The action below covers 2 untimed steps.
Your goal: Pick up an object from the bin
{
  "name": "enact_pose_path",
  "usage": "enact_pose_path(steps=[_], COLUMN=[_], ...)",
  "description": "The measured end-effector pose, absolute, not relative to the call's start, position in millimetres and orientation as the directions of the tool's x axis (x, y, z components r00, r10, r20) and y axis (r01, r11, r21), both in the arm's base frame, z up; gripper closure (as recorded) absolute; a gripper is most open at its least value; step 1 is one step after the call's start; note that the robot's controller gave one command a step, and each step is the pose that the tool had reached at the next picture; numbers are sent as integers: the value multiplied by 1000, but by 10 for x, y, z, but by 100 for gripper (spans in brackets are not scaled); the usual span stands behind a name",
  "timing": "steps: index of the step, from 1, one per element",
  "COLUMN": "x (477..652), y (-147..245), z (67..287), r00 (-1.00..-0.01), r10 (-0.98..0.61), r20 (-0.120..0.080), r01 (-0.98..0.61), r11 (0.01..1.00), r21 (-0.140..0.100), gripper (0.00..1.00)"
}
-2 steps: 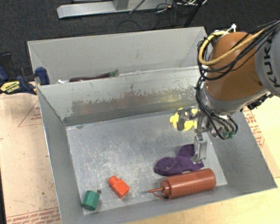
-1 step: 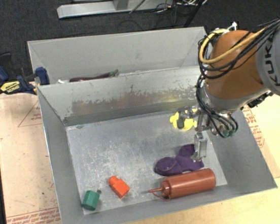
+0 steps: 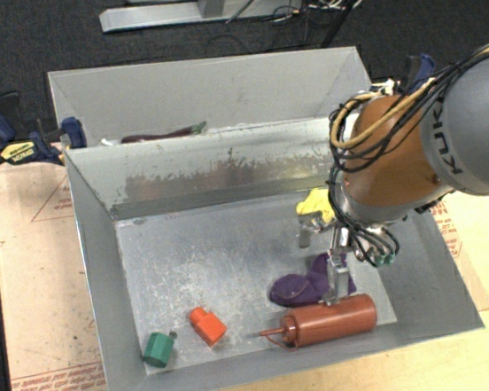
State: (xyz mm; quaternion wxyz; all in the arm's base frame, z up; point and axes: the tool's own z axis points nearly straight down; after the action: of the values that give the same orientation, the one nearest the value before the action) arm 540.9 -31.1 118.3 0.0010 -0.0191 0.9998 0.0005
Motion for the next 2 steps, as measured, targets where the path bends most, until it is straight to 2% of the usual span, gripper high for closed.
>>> enact_pose_path(steps=[1, 2], x=[5368, 5459], y=[-303, -233], z=[1024, 1148], r00=[-998, -1000], r10=[-70, -23], r20=[-3, -7], r01=[-70, -23], r11=[998, 1000], r21=[2, 2], gripper=[0, 0])
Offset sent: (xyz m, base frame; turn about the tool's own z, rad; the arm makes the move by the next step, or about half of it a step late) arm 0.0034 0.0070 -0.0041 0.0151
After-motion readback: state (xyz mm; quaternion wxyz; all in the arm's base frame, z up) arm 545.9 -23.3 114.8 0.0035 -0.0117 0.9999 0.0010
